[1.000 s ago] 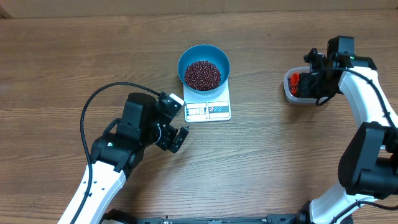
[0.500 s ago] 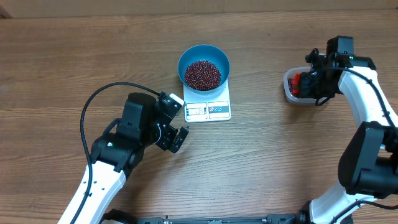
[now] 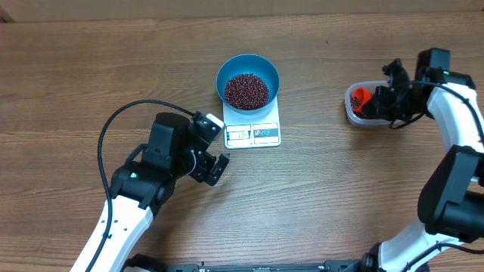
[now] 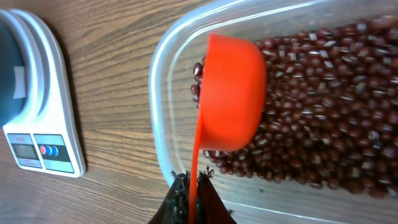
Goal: Scoop item into bowl and weigh 150g on scale
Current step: 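Dig the red scoop into the tub beans and lift it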
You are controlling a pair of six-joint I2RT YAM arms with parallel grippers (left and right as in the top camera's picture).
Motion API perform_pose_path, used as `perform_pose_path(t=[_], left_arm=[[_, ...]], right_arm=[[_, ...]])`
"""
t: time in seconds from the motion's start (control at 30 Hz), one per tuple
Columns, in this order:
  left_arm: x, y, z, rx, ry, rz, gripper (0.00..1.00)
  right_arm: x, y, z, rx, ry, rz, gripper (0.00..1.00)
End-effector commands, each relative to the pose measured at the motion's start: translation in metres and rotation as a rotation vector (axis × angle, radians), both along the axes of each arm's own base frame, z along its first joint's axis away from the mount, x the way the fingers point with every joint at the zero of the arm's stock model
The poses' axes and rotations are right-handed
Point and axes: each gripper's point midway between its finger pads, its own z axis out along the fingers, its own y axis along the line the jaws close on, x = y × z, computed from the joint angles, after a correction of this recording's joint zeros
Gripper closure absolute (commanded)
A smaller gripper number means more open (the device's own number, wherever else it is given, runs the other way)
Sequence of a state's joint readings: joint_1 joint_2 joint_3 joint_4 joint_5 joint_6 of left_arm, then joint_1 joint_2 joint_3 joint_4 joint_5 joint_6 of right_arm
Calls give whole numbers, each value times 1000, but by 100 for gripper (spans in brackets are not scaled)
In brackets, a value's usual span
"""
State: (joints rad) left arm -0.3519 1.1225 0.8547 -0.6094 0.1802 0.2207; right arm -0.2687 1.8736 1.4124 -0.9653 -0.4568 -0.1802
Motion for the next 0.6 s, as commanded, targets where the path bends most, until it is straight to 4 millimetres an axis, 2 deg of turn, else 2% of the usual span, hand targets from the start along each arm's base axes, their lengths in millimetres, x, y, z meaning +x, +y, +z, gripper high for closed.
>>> perform_pose_path(t=[0.0,0.37,0.57], left_arm=[[-2,-2,-5,8,7,-27,1],[-3,-2,-5,8,7,-27,0],[-2,-2,-5,8,7,-27,0]], right_arm=[[0,-1,5,72,-17,-11,96],[-3,-15,31,198,-66,-30,96],[-3,-16,54,217,-89,6,96]])
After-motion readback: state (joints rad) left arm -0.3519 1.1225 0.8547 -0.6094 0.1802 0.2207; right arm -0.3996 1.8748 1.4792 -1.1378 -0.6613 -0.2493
